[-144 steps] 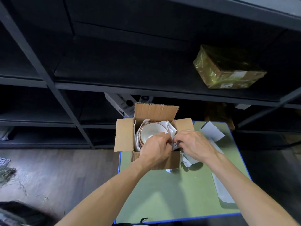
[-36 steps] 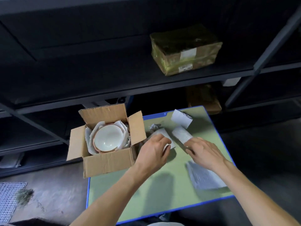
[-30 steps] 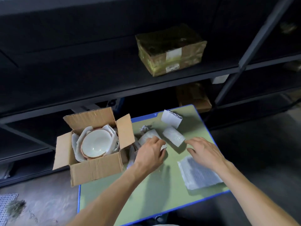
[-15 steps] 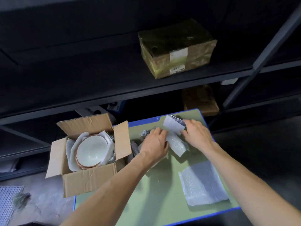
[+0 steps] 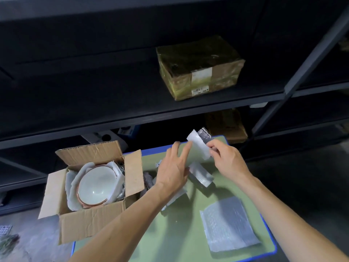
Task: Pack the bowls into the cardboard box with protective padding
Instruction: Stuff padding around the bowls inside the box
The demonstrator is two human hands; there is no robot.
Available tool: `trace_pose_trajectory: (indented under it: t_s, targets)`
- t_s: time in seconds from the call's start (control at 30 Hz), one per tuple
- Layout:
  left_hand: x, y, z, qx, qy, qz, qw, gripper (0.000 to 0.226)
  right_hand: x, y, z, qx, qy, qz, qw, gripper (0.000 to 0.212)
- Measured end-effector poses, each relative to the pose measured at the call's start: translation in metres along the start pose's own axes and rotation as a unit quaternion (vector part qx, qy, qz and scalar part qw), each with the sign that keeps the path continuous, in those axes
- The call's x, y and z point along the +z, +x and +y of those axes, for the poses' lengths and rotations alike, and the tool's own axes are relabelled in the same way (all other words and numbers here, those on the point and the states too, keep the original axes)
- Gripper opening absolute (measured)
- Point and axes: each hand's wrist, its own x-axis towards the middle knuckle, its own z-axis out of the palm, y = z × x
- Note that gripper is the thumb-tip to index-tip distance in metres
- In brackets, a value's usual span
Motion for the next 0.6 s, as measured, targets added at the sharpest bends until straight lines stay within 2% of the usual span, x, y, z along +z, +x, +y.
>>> trace_pose_trajectory:
  t_s: [0.17,0.23,0.4,0.5,0.6]
  targets:
    - [-0.010,-0.008,0.009,0.052,-0.028,0.045,0.997,0.101,-0.017,-0.010,-0.014,0.027,0.121,-0.108,0.986,0.025]
    - [-0.015,-0.013,0.010,0.065,-0.029,0.052,0.996,0.099,-0.019,-0.013,-0.018,0.035,0.152,-0.126,0.980,0.029]
    - [-0.018,-0.025,0.005,0.112,-0.040,0.097,0.988,0.052,-0.014,-0.020,-0.028,0.082,0.243,-0.149,0.955,0.036]
    - [-0.016,-0.033,-0.001,0.117,-0.026,0.096,0.988,0.041,-0.007,-0.026,-0.029,0.069,0.182,-0.134,0.972,0.035]
    - [-0.015,-0.043,-0.005,0.106,0.000,0.085,0.991,0.025,-0.003,-0.035,-0.030,0.025,0.122,-0.118,0.985,0.019]
